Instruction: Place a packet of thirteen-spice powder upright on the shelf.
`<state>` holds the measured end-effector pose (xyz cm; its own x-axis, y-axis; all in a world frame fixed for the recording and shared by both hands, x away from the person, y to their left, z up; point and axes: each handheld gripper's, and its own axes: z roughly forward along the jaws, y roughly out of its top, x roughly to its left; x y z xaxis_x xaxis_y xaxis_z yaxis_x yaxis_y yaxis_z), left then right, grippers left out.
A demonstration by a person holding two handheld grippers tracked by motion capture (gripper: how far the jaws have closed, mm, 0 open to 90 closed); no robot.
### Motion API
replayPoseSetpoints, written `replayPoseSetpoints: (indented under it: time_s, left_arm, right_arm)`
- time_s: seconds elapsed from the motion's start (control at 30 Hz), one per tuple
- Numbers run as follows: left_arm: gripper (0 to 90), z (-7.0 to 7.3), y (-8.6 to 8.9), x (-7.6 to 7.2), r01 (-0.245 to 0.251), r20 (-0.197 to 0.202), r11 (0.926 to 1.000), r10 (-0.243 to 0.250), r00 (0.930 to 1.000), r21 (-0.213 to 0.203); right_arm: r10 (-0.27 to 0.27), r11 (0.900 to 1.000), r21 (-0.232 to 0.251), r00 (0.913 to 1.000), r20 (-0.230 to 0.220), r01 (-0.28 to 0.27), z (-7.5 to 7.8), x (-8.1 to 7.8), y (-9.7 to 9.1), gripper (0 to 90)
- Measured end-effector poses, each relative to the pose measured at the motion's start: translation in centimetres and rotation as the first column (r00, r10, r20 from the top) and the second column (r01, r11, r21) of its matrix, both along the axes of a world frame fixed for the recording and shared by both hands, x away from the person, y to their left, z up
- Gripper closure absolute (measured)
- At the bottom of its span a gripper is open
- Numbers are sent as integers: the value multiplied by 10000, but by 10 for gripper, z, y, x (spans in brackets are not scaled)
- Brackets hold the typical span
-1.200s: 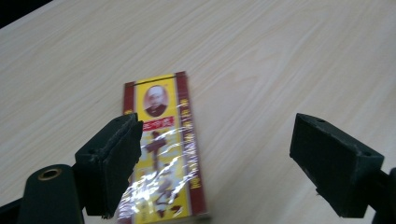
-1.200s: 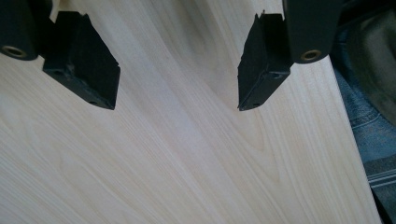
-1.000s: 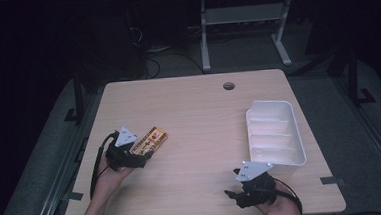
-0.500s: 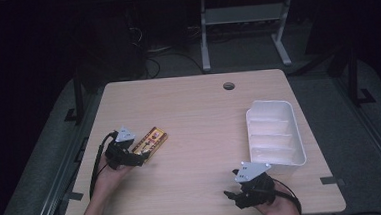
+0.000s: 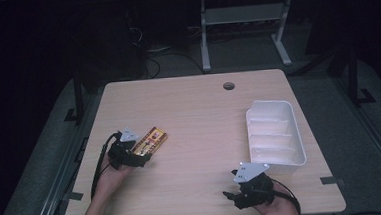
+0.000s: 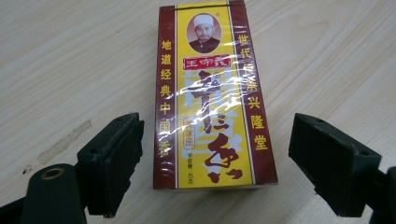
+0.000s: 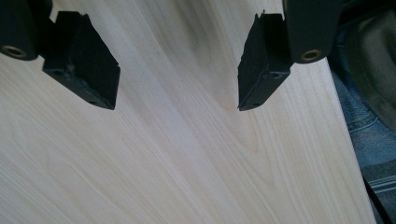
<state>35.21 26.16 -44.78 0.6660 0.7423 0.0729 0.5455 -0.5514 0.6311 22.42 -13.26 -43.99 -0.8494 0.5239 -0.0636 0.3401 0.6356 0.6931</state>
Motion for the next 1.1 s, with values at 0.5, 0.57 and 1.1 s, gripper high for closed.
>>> replayPoseSetpoints:
  time_s: [0.5,0.57,1.1]
  left_arm:
    - [203,-6,-1,1,-28,-208,9998,33,9998,202]
    - [216,-6,-1,1,-14,-248,9997,21,9997,262]
    - [296,-8,1,2,-11,-413,9996,22,9991,277]
  right_arm:
    - [43,10000,-21,10000,4,-43,-1,0,2,291]
    - [49,10000,-27,10000,5,-49,-1,0,2,291]
    - [83,10000,-52,10000,10,-83,-1,0,3,291]
